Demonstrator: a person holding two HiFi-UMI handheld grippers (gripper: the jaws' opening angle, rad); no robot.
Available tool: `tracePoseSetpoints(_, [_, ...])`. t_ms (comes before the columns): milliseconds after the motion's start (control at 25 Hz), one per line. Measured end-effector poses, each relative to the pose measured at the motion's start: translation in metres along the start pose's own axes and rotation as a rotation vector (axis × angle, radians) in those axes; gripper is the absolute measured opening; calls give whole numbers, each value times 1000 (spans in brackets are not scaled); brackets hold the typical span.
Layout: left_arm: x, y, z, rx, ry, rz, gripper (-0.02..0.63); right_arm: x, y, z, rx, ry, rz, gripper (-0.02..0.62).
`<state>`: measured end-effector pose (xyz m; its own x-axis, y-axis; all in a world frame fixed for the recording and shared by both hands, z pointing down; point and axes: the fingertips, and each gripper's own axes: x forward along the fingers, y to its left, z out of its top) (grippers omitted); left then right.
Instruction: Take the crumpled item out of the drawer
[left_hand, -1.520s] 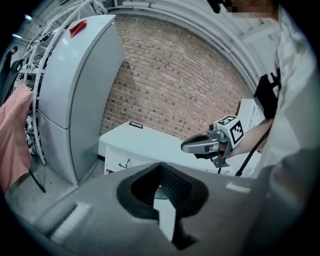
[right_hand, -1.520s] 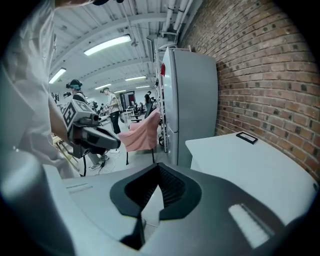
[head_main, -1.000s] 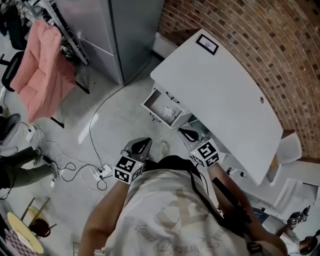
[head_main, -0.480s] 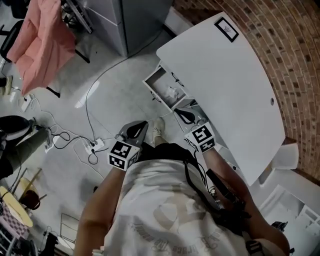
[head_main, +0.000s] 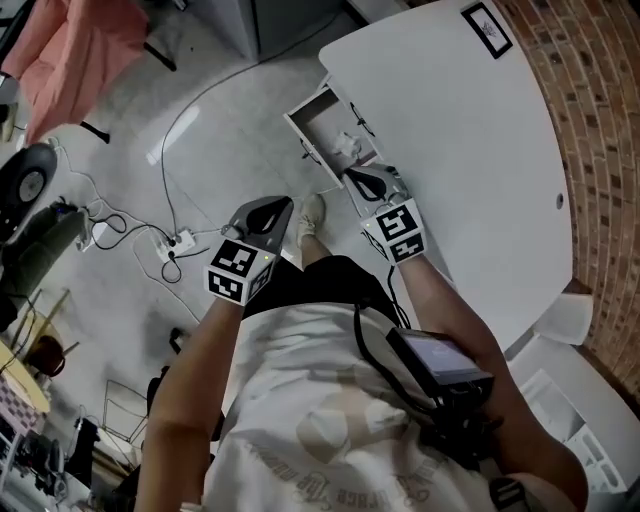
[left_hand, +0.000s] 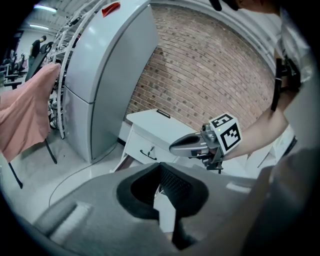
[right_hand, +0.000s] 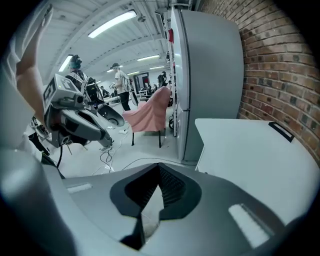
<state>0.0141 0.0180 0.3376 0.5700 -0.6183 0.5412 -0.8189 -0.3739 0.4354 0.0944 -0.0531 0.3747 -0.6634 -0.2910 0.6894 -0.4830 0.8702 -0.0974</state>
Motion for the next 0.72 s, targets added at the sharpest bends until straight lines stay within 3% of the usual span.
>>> tracePoseSetpoints(720, [17,47,-51,-112,7,95,5,75,-18,-85,8,150,-7,8])
